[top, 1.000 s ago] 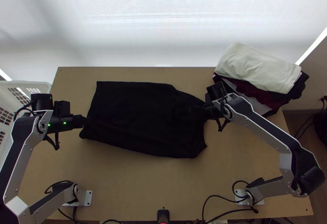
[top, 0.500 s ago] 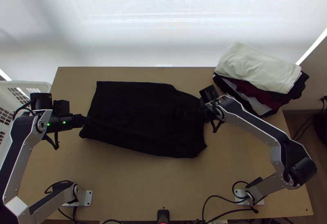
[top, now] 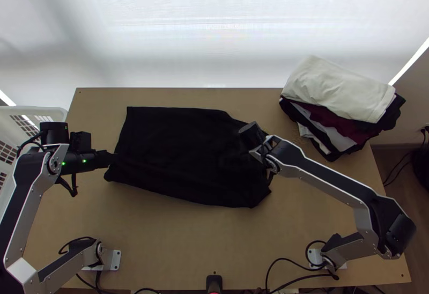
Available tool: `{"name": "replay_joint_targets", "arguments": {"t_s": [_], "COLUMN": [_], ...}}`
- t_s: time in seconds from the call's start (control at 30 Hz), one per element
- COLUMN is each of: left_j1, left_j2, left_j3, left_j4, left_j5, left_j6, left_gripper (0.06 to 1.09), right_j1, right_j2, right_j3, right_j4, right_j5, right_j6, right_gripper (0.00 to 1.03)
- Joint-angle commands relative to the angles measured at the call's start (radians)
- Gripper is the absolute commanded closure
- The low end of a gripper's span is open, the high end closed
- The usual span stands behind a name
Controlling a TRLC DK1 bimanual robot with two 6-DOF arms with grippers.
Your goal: Fold the t-shirt
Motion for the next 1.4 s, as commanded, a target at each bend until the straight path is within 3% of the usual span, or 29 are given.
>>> {"name": "replay_joint_targets", "arguments": {"t_s": [0.0,0.23,0.53,0.57,0.63,0.67,0.83,1.03,1.37], "left_j1": [0.006,0.007,0.011,0.011,0.011,0.011,0.017,0.015,0.007], "left_j2": [-0.003,0.002,0.008,0.008,0.008,0.008,0.011,0.019,0.022], "left_j3": [0.025,0.024,0.027,0.029,0.030,0.032,0.036,0.036,0.036], "left_j4": [-0.005,0.001,0.003,0.003,0.003,0.003,0.003,0.004,0.007], "left_j5": [0.002,0.002,0.002,0.002,0.002,0.002,0.002,0.002,0.002], "left_j6": [-0.012,-0.012,-0.010,-0.010,-0.010,-0.010,-0.006,-0.007,-0.013], "left_gripper": [1.05,1.05,1.05,1.05,1.05,1.05,1.05,1.05,1.05], "right_j1": [0.050,0.168,0.259,0.257,0.254,0.251,0.170,0.052,-0.010], "right_j2": [-0.011,0.044,0.113,0.119,0.127,0.124,0.036,-0.077,-0.076], "right_j3": [0.024,0.038,0.062,0.064,0.078,0.087,0.102,0.076,-0.039], "right_j4": [0.019,0.076,0.082,0.087,0.088,0.088,0.079,-0.033,-0.199], "right_j5": [0.002,0.002,0.002,0.002,0.002,0.002,0.010,0.010,0.010], "right_j6": [0.044,0.086,0.063,0.061,0.041,0.027,-0.034,-0.089,-0.095], "right_gripper": [1.00,1.00,1.00,0.92,0.61,0.56,0.56,0.57,0.58]}}
